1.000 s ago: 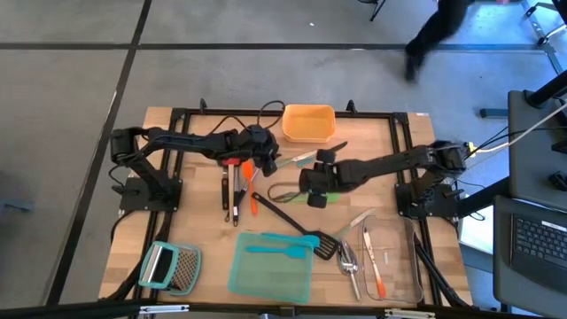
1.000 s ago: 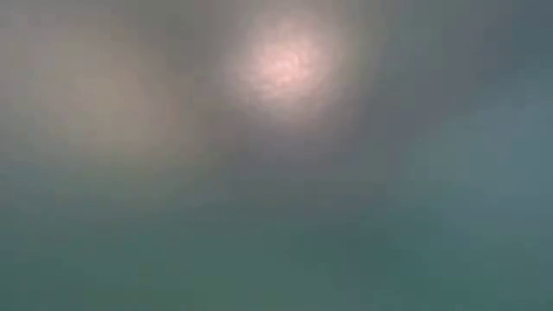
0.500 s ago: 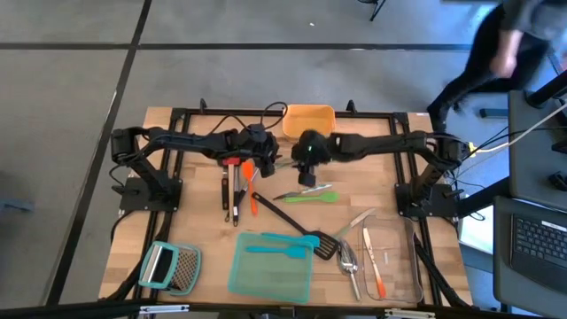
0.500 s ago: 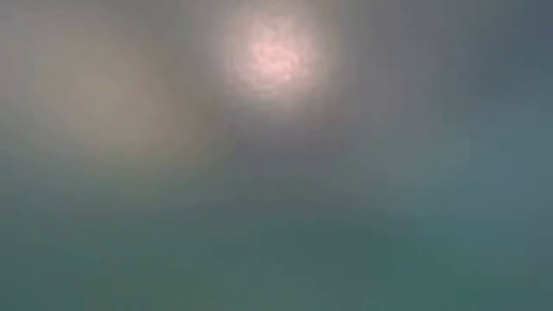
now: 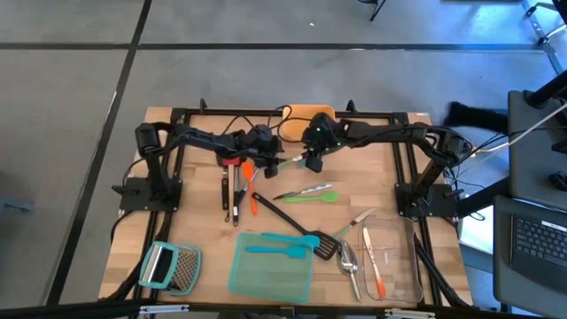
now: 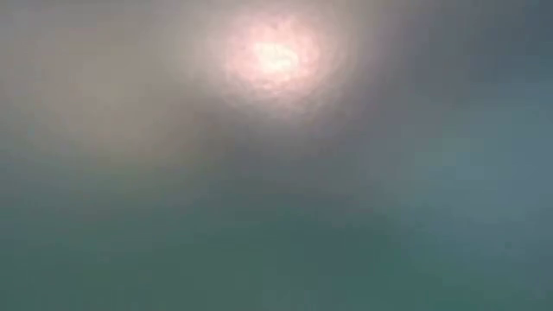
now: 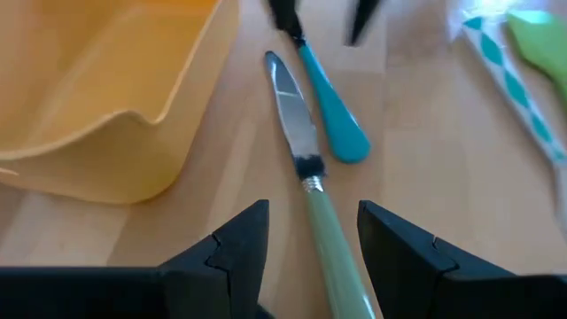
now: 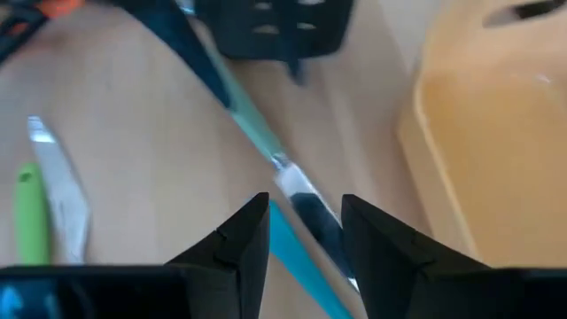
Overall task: Pick & Place Kitchen Items
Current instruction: Put the green table knife into the transparent bin
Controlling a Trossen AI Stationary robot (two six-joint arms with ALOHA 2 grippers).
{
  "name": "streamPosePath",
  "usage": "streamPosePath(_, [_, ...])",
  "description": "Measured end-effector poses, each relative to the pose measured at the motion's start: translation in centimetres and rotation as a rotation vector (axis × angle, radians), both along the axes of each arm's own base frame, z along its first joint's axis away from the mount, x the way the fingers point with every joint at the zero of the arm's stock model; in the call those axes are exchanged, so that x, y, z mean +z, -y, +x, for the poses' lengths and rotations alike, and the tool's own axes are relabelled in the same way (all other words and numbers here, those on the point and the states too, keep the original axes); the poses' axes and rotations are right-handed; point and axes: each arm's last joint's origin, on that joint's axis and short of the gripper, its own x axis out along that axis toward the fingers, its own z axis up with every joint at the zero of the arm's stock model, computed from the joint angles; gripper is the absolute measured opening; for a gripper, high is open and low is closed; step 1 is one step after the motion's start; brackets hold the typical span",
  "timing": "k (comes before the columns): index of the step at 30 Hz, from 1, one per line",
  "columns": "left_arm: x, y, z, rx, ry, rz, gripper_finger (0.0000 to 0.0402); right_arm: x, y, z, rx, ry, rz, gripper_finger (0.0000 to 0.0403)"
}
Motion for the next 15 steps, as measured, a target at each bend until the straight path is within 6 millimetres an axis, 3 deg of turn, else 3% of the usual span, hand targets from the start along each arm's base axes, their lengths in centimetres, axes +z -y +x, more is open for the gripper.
streamPosePath(9, [-0.5, -0.2, 0.5, 0.005, 0.0, 0.005, 0.0168, -0.1, -0.8, 0.5, 0.146, 0.049, 0.05, 0.0142])
streamPosePath(15, [-0.3, -0.3, 0.7, 0.01, 0.025, 0.007, 0.0168, -2.4, 0.0, 1.0, 0.107, 0.013, 0.076, 0.0142])
